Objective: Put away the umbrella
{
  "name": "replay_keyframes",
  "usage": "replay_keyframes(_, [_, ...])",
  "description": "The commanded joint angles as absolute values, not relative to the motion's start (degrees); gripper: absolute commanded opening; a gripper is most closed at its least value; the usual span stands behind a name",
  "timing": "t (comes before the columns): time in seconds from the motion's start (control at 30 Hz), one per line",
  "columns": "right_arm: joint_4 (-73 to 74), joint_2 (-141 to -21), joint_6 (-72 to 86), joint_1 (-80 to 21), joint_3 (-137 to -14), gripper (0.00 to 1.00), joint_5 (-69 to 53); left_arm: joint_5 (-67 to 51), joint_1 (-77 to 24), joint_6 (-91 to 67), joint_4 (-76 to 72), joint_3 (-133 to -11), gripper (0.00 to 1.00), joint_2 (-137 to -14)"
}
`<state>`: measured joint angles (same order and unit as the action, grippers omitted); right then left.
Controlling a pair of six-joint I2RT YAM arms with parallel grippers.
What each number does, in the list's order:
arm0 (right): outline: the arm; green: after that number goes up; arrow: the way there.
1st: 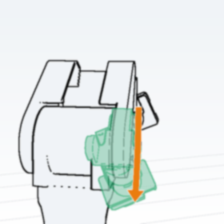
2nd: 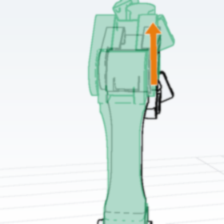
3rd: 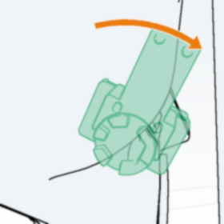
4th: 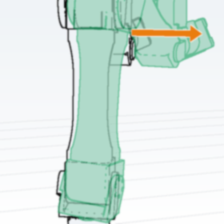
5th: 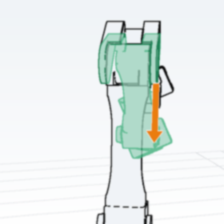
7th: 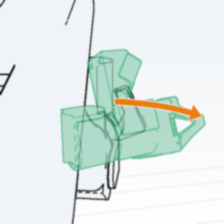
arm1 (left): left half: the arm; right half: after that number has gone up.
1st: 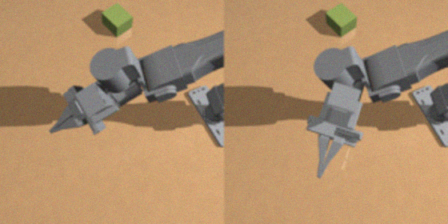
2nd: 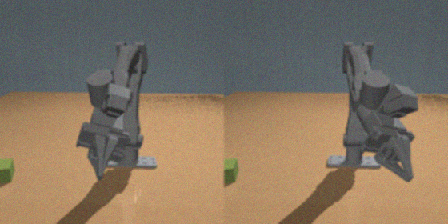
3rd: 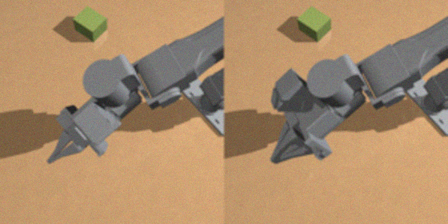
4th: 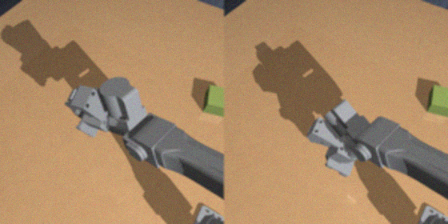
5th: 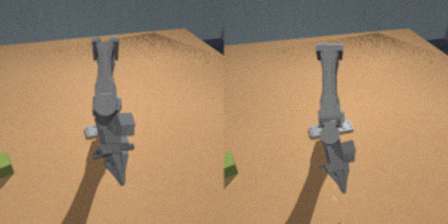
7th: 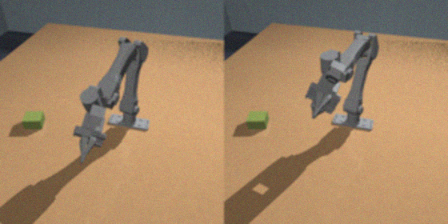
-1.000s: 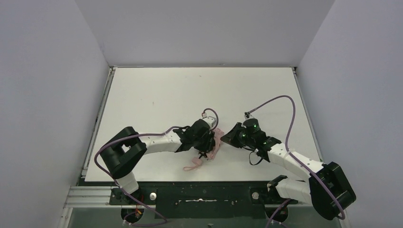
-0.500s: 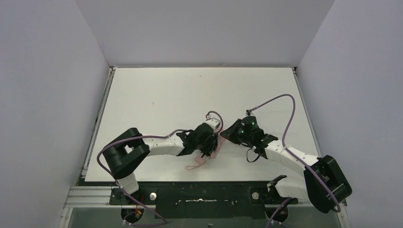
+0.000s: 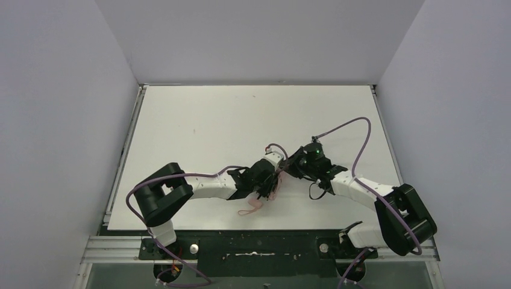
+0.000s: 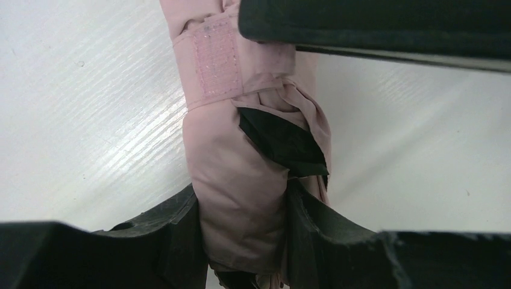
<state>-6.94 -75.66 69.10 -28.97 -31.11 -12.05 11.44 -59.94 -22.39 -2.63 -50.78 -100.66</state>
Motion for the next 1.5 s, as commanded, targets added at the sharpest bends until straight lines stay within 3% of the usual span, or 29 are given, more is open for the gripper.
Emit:
replay_keyframes(0.0, [-27.72,-75.63,72.37,-28.13,-39.68,0.00,-11.38,6.26,-63.95,-16.79,11.78,-46.93,0.00,-106.41])
replay_keyframes(0.37, [-26.02,-82.82,71.51,-27.94,-42.19,0.00,-15.44,5.02,-65.04,-15.62,11.53,-47.71,0.00,-106.90])
replay_keyframes(0.67, [-16.41,-88.00,67.35,-29.33,-44.73,0.00,-17.31,4.87,-65.21,-15.38,11.51,-47.90,0.00,-106.90])
replay_keyframes(1.0, [-15.45,-90.92,66.85,-29.62,-44.01,0.21,-17.79,4.70,-65.41,-15.12,11.83,-48.01,0.00,-106.79])
replay_keyframes(1.27, [-16.04,-91.95,68.03,-29.62,-42.30,0.15,-17.58,4.92,-65.39,-15.29,12.08,-47.99,0.00,-106.55])
replay_keyframes(1.47, [-9.44,-86.05,64.41,-26.47,-41.06,0.20,-13.14,5.03,-65.41,-14.07,12.13,-47.68,0.00,-105.43])
